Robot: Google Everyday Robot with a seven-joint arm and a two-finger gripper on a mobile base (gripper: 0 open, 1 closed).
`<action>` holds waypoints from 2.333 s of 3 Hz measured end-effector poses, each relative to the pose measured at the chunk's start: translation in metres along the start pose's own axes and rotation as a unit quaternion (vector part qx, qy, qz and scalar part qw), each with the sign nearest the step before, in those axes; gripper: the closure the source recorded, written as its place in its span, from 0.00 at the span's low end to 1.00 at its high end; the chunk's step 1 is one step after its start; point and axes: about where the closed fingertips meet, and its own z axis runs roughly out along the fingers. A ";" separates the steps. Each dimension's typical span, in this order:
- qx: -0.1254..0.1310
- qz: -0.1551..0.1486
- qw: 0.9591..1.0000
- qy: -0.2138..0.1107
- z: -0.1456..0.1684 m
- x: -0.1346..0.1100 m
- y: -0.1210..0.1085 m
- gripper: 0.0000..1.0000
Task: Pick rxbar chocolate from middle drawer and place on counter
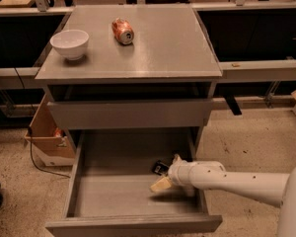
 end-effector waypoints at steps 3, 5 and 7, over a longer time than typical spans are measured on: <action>-0.009 0.019 1.000 0.010 0.017 0.026 -0.019 0.45; 0.003 0.018 1.000 0.006 0.004 0.026 -0.023 0.92; 0.022 -0.051 0.998 -0.004 -0.082 -0.054 -0.020 1.00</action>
Offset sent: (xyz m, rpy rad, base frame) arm 0.0165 -0.0233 -0.0339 0.0107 0.0432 -0.0137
